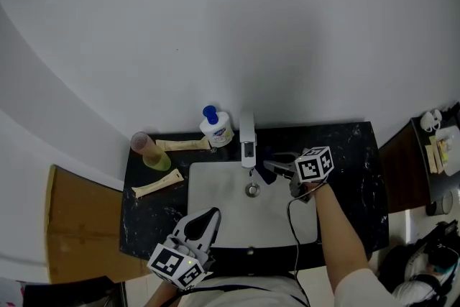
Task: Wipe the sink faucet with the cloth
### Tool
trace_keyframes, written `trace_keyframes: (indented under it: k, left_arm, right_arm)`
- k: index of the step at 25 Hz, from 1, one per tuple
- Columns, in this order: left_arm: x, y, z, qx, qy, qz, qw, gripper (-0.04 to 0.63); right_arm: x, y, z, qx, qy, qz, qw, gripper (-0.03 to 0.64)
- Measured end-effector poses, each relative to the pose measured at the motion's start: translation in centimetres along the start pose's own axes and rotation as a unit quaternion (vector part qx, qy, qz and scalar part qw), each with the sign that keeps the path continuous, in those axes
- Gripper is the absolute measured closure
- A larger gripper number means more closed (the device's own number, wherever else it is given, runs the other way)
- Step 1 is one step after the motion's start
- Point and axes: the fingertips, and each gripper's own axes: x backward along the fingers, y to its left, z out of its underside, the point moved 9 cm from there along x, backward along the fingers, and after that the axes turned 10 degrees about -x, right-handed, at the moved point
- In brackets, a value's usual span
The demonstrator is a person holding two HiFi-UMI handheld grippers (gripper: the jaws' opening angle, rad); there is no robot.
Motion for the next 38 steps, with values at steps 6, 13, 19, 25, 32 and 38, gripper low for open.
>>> trace_keyframes:
  k: [6,13,19,25,32,38]
  left_arm:
    - [0.4,0.4,0.3,-0.001,0.002,-0.013,0.9999,0.594]
    - [0.3,0.7,0.0,0.003,0.003,-0.021,0.9998,0.594]
    - [0.0,0.8,0.2,0.007,0.003,-0.017,0.9998,0.594]
    - [0.0,0.7,0.1,0.005,0.004,-0.017,0.9998,0.594]
    - [0.4,1.1,0.2,0.006,0.003,-0.02,0.9998,0.594]
    - [0.4,1.2,0.2,0.006,0.001,-0.018,0.9998,0.594]
  right_arm:
    - [-4.5,0.6,-1.8,0.044,0.025,0.009,0.999,0.514]
    - [-2.0,-1.2,-2.7,0.02,-0.093,0.088,0.992,0.514]
    - [1.5,-2.1,-3.0,-0.006,-0.134,0.088,0.987,0.514]
    - [-3.5,0.6,-1.2,0.034,-0.029,0.017,0.999,0.514]
    - [-2.3,-0.9,-2.4,0.031,-0.113,0.101,0.988,0.514]
    - [0.8,-1.3,-2.4,0.004,-0.136,0.08,0.987,0.514]
